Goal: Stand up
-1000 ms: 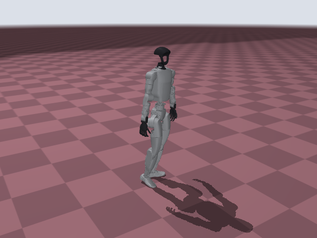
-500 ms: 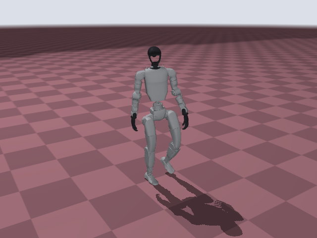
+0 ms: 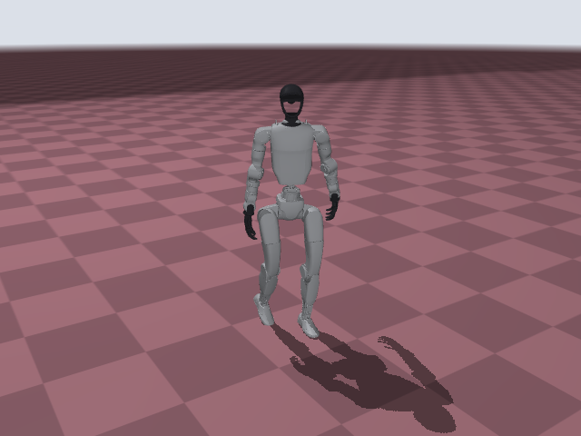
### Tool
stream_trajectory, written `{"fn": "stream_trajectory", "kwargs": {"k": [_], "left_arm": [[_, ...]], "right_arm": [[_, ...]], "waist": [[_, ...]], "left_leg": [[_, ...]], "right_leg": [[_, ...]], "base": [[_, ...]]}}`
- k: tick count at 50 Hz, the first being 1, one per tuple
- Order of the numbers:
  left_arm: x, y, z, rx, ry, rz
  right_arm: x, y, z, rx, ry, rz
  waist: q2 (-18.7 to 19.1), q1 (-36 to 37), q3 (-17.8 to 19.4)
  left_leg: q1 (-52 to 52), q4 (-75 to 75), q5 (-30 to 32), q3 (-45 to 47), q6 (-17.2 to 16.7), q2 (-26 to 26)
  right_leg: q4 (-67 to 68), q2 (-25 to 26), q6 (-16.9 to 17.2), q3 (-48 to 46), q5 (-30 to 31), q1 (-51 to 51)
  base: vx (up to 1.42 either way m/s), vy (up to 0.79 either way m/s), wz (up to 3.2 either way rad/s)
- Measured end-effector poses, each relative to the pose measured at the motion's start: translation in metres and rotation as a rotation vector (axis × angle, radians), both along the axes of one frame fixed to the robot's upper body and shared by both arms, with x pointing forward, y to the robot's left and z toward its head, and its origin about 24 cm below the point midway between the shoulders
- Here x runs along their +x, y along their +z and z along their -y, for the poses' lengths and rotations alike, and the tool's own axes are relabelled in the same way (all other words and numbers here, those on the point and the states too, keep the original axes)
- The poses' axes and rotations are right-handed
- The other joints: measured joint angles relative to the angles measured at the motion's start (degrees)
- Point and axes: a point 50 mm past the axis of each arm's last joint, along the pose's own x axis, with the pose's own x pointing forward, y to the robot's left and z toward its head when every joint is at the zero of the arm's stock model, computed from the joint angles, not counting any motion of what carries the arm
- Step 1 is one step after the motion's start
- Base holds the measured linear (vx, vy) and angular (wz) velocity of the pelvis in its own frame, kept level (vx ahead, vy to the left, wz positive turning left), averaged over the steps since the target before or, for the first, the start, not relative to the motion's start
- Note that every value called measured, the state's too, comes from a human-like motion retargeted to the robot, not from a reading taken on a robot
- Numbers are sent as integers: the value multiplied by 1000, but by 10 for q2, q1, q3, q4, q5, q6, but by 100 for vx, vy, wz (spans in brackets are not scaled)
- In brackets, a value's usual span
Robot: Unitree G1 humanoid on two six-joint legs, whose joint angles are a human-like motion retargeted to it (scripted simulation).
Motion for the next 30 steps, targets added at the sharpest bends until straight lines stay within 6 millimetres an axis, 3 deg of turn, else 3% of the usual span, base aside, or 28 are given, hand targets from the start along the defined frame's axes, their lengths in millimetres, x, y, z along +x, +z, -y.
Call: {"fn": "stream_trajectory", "kwargs": {"k": [2, 5, 8, 14, 17, 20, 22, 24, 26, 28, 30], "left_arm": [[3, 0, 0, 22, 36, -7], [18, -4, -2, 43, 50, 19], [53, -14, -5, 61, -4, 111], [148, -28, 4, 44, -91, 410], [195, -26, 9, 27, -127, 560], [232, -21, 14, 13, -163, 684], [250, -17, 18, 3, -189, 743], [260, -15, 22, -10, -212, 782], [261, -15, 26, -27, -236, 796], [254, -17, 29, -48, -263, 786], [242, -21, 34, -63, -289, 756]], "right_arm": [[5, 1, 4, -17, 29, 15], [3, 2, 8, -30, 40, 9], [-9, 3, 10, -22, -7, -28], [-31, 6, 15, -37, -75, -101], [-37, 7, 16, -32, -93, -132], [-41, 8, 16, -26, -109, -156], [-43, 8, 16, -29, -113, -164], [-43, 8, 16, -32, -114, -168], [-45, 8, 15, -34, -120, -168], [-45, 8, 14, -32, -138, -167], [-43, 8, 12, -26, -163, -161]], "waist": [[16, -19, 6], [33, -40, 10], [31, -48, 5], [8, -97, 14], [-13, -121, 24], [-24, -130, 28], [-21, -130, 24], [-14, -126, 14], [-9, -131, 4], [-1, -134, -4], [1, -111, -14]], "left_leg": [[9, -12, -2, 6, -5, 18], [24, -30, -3, 14, -11, 33], [46, -59, 1, 34, -21, 30], [98, -81, -12, 33, -33, -8], [140, -87, -24, 26, -38, -34], [181, -89, -29, 20, -47, -49], [197, -84, -16, 11, -61, -49], [205, -74, 10, 0, -74, -50], [215, -57, 53, -23, -84, -56], [219, -27, 130, -50, -95, -63], [211, 23, 245, -60, -111, -77]], "right_leg": [[97, 13, 39, -32, 8, -56], [198, 4, 25, -111, -53, -133], [201, -7, 45, -139, -81, -204], [-9, -48, 125, -116, -88, -261], [-135, -85, 175, -107, -82, -266], [-216, -103, 211, -159, -77, -272], [-223, -105, 206, -190, -63, -270], [-206, -94, 157, -179, -41, -267], [-197, -90, 145, -153, -16, -258], [-185, -75, 130, -111, 0, -244], [-160, -73, 93, -115, -10, -232]], "base": [[28, 16, 5], [33, 13, 2], [38, 9, 7], [40, 3, 40], [59, -3, 34], [77, -11, 13], [83, -14, 1], [65, -8, -5], [85, -13, 41], [114, -21, 51], [104, -13, -15]]}}
